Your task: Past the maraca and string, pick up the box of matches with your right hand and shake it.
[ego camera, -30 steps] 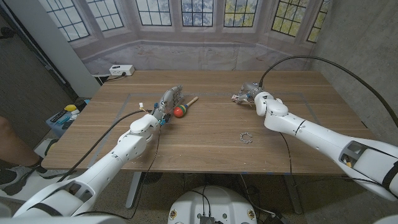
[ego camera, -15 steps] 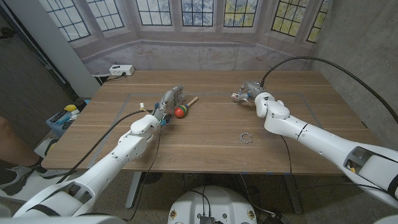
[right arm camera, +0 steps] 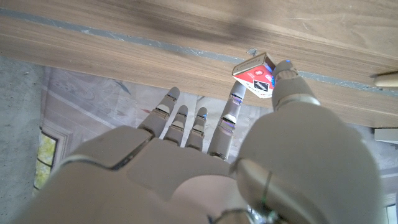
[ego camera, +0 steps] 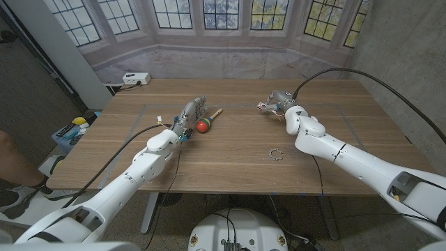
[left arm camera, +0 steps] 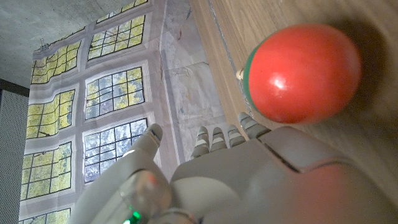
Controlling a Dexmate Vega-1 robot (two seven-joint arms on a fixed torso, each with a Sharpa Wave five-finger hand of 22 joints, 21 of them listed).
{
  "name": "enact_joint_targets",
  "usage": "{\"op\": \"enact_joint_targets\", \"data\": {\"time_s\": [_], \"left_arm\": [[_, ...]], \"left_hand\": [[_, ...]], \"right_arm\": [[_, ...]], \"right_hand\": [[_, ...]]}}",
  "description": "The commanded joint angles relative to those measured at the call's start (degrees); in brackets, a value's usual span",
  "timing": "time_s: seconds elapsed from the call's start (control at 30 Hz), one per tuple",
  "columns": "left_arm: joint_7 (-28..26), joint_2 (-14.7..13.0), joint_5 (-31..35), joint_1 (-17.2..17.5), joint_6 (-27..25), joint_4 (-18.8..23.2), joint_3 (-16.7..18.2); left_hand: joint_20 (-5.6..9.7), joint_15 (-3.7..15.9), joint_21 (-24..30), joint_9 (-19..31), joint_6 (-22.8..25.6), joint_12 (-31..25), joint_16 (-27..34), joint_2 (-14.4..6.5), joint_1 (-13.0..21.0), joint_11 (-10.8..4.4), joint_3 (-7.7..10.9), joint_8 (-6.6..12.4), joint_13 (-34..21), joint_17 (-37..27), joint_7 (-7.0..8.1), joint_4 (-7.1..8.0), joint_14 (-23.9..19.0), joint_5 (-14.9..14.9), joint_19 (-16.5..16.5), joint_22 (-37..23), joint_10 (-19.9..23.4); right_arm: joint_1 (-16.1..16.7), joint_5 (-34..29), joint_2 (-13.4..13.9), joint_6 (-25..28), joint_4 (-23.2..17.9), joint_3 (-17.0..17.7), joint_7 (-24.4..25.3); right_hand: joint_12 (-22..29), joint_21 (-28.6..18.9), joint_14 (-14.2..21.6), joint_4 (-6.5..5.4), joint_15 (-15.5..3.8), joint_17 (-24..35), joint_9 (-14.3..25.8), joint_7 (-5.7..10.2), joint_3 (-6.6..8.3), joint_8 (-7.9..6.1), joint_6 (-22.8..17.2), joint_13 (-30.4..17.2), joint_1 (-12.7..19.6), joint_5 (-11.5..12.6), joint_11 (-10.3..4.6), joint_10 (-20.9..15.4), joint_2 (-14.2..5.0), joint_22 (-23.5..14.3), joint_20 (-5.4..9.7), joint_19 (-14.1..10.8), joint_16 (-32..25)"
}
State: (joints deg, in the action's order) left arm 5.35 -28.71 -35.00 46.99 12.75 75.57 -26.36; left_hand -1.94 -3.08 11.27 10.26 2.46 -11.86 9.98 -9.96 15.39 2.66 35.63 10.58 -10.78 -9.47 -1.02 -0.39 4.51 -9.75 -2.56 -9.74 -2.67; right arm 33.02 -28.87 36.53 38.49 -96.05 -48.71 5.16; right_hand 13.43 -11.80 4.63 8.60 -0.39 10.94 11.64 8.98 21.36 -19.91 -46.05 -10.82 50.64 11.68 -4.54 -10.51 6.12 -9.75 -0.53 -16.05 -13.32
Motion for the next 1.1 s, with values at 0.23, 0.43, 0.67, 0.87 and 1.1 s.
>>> {"op": "enact_joint_targets", "data": {"time_s": [0.23, 0.43, 0.67, 0.87, 1.1], "left_arm": [[-0.65, -0.05, 0.13, 0.83, -0.22, 1.15, -0.21], [-0.98, 0.08, 0.19, 1.19, 0.15, 1.44, -0.17], [-1.05, -0.22, 0.33, 1.60, 0.52, 1.94, -0.06], [-1.16, -0.61, 0.32, 1.99, 0.64, 2.43, 0.17], [-1.00, -0.83, 0.19, 2.23, 0.74, 2.47, 0.28]], "left_hand": [[-0.16, -0.22, -0.10, 0.13, 0.62, 0.00, 0.11, -0.13, 0.68, 0.69, -0.15, 0.10, -0.18, -0.09, -0.12, -0.08, 0.17, -0.27, -0.26, -0.24, 0.14], [-0.15, -0.20, -0.09, 0.13, 0.65, -0.01, 0.12, -0.14, 0.69, 0.68, -0.14, 0.10, -0.18, -0.09, -0.12, -0.07, 0.14, -0.28, -0.28, -0.24, 0.17], [-0.22, -0.21, -0.10, 0.13, 0.63, 0.00, 0.11, -0.13, 0.69, 0.65, -0.13, 0.08, -0.18, -0.10, -0.09, -0.06, 0.15, -0.28, -0.27, -0.24, 0.14], [-0.25, -0.25, -0.11, 0.13, 0.65, -0.01, 0.09, -0.15, 0.73, 0.55, -0.12, 0.08, -0.18, -0.09, -0.11, -0.07, 0.19, -0.29, -0.25, -0.24, 0.16], [-0.28, -0.26, -0.11, 0.13, 0.60, -0.01, 0.10, -0.16, 0.78, 0.59, -0.12, 0.05, -0.18, -0.08, -0.10, -0.10, 0.18, -0.30, -0.24, -0.24, 0.18]], "right_arm": [[4.72, 4.20, -0.94, 1.76, -3.41, 3.33, 7.00], [5.66, 5.49, -1.30, 2.87, -4.53, 4.02, 8.65], [6.53, 6.71, -1.60, 3.52, -5.79, 4.48, 10.49], [7.29, 8.05, -2.50, 4.07, -6.40, 4.98, 12.24], [7.49, 9.29, -3.99, 5.18, -6.76, 4.67, 13.74]], "right_hand": [[-0.28, 0.28, 0.36, -0.08, 0.09, 0.06, 0.16, -0.46, 0.25, 0.16, -0.02, -0.09, 0.11, 0.18, 0.23, -0.52, -0.59, -0.06, -0.58, -0.18, -0.07], [-0.37, 0.34, 0.39, -0.11, 0.27, 0.04, 0.17, -0.58, 0.26, 0.28, 0.01, -0.10, 0.07, 0.11, 0.34, -0.71, -0.71, -0.06, -0.74, -0.18, 0.02], [-0.48, 0.40, 0.47, -0.02, 0.36, -0.01, 0.17, -0.78, 0.31, 0.37, -0.05, -0.11, 0.20, 0.04, 0.56, -0.86, -0.77, -0.06, -0.88, -0.16, 0.12], [-0.57, 0.44, 0.55, 0.01, 0.51, -0.03, 0.18, -0.87, 0.34, 0.43, -0.13, -0.12, 0.27, -0.01, 0.58, -0.94, -0.85, -0.06, -0.96, -0.13, 0.17], [-0.65, 0.49, 0.73, 0.07, 0.60, -0.05, 0.19, -1.13, 0.45, 0.51, -0.22, -0.12, 0.46, -0.08, 0.78, -1.15, -1.07, -0.06, -1.11, -0.11, 0.21]]}}
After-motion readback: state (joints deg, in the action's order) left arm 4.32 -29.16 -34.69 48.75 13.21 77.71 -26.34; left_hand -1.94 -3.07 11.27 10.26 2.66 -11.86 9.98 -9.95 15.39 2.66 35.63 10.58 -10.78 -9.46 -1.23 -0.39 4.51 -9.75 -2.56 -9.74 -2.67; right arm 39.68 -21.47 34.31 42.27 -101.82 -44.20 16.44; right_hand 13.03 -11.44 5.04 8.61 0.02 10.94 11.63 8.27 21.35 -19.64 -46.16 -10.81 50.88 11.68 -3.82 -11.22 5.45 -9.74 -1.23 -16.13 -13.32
